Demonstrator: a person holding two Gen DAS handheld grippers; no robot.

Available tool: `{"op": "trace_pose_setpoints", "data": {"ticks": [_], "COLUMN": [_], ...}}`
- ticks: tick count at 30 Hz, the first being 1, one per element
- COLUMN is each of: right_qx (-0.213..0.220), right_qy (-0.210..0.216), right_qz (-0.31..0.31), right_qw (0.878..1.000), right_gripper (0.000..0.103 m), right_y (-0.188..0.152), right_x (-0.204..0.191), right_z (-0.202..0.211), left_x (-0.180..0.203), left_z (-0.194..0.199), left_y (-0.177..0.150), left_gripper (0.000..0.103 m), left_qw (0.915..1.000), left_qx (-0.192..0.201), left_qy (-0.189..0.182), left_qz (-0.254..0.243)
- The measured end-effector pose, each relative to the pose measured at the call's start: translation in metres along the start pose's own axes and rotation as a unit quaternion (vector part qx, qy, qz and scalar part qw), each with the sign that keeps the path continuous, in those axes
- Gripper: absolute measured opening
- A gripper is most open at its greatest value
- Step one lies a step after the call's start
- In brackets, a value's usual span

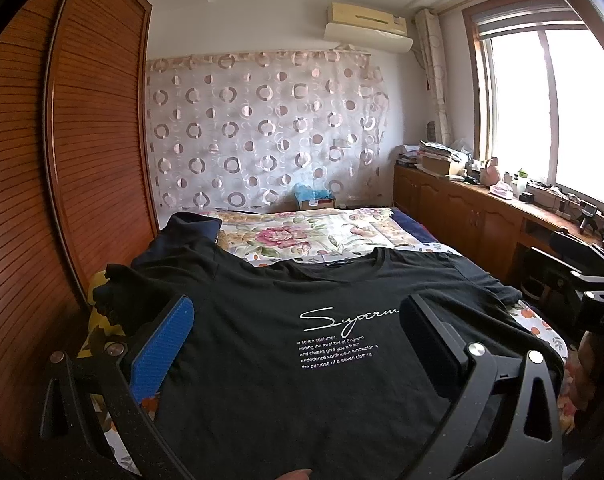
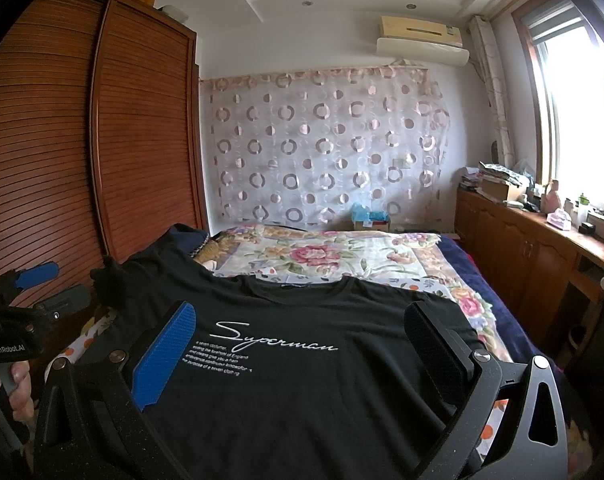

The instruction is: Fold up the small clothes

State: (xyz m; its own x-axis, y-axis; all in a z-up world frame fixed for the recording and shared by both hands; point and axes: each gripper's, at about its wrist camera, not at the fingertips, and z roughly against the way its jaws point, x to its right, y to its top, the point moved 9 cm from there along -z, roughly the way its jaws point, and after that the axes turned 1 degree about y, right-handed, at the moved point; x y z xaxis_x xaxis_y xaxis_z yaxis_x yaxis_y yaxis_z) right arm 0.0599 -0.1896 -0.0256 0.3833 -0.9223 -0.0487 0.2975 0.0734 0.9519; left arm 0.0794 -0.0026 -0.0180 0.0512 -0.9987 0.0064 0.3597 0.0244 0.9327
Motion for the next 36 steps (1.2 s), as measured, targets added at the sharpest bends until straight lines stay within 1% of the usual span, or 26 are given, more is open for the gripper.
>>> {"op": "trace_pose_setpoints", "data": {"ticks": [8, 12, 15, 19, 25, 32, 36], "right_qx": [-0.004, -0.019, -0.025, -0.036, -0.049, -0.059, -0.064], "right_qy": [0.007, 0.021, 0.024, 0.028, 0.036, 0.047, 0.054], "right_qz": [0.002, 0.003, 0.008, 0.008, 0.011, 0.022, 0.032], "right_qw": [1.000, 1.000, 0.999, 0.999, 0.998, 0.997, 0.996], "right_gripper": [0.103, 0.103, 0.103, 0.103, 0.103, 0.103, 0.103], "right_y": [-0.002, -0.006, -0.009, -0.012, -0.009, -0.010, -0.010], "right_x": [0.000, -0.003, -0.004, -0.002, 0.002, 0.000, -0.001], "right_z": [-0.004, -0.008, -0.011, -0.013, -0.024, -0.040, -0.048], "left_x": [0.000, -0.006, -0.011, -0.022, -0.039, -0.066, -0.082], "left_z": [-0.001, -0.008, -0.013, -0.019, -0.029, -0.048, -0.061], "left_y": [-0.002, -0.012, -0.021, -0.033, -0.042, -0.048, -0.051], "left_gripper": [0.103, 0.103, 0.103, 0.103, 0.103, 0.103, 0.103], "left_qw": [1.0000, 0.9999, 0.9997, 0.9992, 0.9985, 0.9973, 0.9962], "left_qx": [-0.001, -0.012, -0.023, -0.039, -0.054, -0.073, -0.084], "left_qy": [0.001, -0.001, 0.000, 0.000, 0.003, 0.006, 0.013], "left_qz": [-0.001, 0.000, -0.003, 0.001, 0.003, -0.004, -0.019]}}
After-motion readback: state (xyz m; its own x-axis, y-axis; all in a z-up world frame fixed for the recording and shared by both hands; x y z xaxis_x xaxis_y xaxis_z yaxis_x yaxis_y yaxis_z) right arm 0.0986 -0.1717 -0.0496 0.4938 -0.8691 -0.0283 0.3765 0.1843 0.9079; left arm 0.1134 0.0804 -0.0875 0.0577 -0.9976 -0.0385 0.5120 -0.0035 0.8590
